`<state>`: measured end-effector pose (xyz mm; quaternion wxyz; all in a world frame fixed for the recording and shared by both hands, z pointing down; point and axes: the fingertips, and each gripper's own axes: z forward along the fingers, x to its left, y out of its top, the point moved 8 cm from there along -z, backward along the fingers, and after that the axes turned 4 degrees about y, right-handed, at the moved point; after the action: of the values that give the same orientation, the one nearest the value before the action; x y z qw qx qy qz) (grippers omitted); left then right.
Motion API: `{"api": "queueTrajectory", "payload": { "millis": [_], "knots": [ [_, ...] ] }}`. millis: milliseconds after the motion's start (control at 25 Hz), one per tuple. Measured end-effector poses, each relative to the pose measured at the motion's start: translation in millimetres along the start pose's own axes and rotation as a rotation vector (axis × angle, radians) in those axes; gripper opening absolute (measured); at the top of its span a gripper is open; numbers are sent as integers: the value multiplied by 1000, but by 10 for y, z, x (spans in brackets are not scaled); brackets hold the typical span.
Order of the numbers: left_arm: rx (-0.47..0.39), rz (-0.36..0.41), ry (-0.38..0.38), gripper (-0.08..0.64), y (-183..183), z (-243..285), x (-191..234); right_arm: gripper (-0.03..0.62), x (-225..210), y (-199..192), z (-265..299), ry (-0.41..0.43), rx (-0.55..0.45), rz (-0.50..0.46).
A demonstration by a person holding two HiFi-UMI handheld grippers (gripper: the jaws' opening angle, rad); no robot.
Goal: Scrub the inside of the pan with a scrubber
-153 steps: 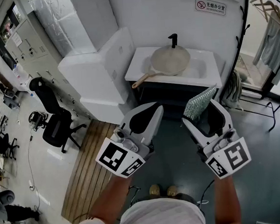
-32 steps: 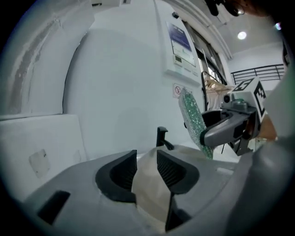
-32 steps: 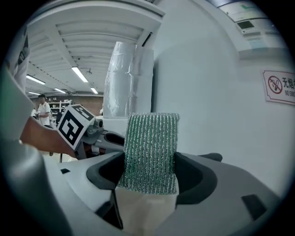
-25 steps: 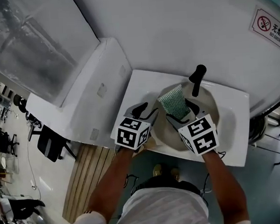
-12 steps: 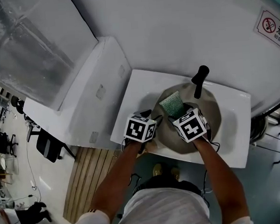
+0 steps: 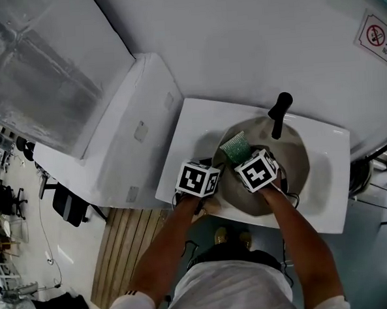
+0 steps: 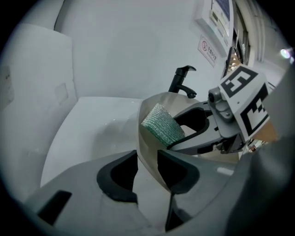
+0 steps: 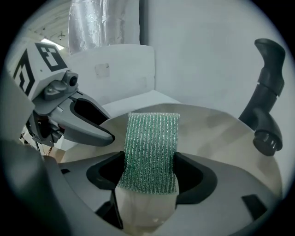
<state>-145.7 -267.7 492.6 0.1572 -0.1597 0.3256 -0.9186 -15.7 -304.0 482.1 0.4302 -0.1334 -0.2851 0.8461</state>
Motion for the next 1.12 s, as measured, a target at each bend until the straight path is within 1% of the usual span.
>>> {"api": "queueTrajectory", "payload": {
  "millis": [80, 160, 320, 640, 800, 920, 1120],
  "knots": [
    [-1, -8, 4, 126, -14, 7, 15, 341, -18, -19, 36, -4, 13, 5],
    [-7, -20, 3, 121, -9, 4, 23, 339, -56, -39, 50, -16, 25, 12],
    [-13, -33, 4, 117, -19, 7, 28, 341, -189, -113, 19, -64, 52, 39],
    [-18, -33, 4, 117, -26, 3, 43, 339, -482, -327, -163, -166, 105, 81],
    [-21, -35, -1, 117, -19, -1, 42, 339, -519, -339, -258, -192, 111, 84],
    [-32, -33, -6, 117, -7, -6, 33, 339, -413, -304, -338, -177, 98, 79],
    [-36, -37, -6, 117, -13, -7, 44, 341, -13, -196, -283, -93, 89, 41]
  ]
}}
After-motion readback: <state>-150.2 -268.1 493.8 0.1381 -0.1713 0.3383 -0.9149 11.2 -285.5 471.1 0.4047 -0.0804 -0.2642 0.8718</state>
